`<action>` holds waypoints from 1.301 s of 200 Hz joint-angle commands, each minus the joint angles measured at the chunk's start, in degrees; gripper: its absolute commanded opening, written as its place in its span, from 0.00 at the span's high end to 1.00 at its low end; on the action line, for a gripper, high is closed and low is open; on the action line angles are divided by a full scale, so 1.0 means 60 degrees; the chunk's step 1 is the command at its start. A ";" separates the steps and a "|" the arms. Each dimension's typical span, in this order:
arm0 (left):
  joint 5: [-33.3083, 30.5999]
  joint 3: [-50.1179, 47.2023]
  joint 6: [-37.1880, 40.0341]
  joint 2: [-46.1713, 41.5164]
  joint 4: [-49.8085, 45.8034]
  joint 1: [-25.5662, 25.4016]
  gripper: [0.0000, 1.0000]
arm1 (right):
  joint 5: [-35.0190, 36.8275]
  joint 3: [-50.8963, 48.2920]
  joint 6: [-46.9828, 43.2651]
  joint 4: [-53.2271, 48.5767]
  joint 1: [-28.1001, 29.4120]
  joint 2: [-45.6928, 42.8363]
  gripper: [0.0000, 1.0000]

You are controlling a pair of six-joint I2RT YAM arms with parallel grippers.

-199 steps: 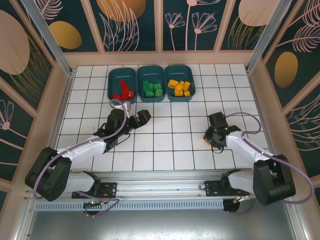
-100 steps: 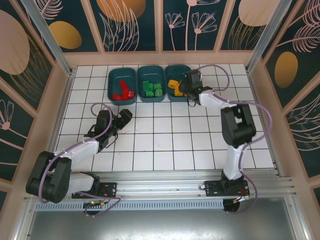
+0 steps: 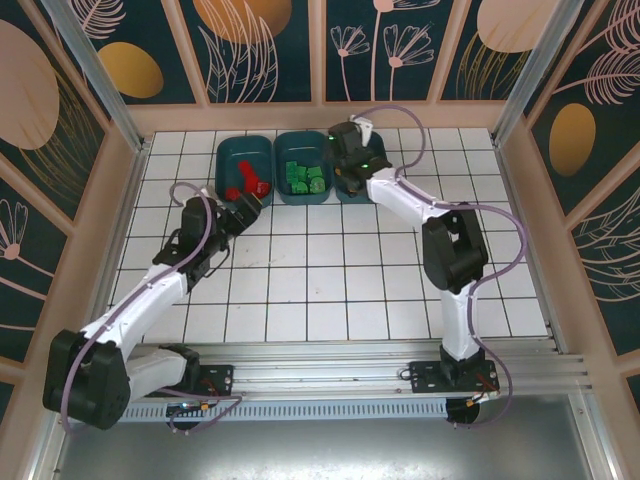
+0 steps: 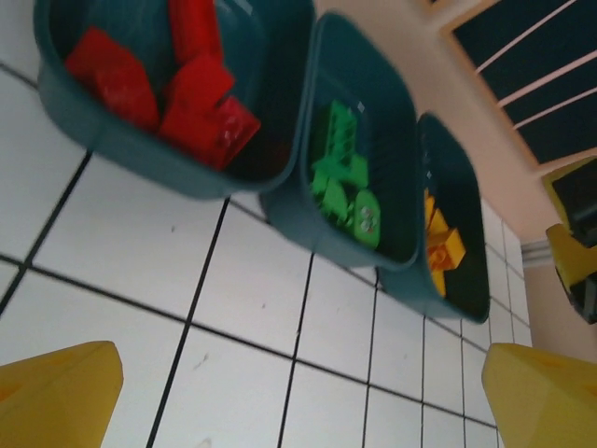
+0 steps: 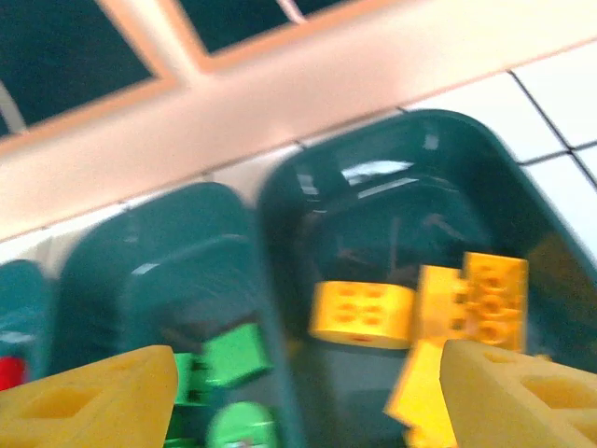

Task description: Sort the legos into containers by color

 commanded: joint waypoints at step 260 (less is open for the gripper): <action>-0.5712 -0.4342 0.9184 -0.1994 0.8964 0.0008 0.01 | -0.5603 -0.6806 -0.5347 0.9405 0.1403 -0.2807 0.01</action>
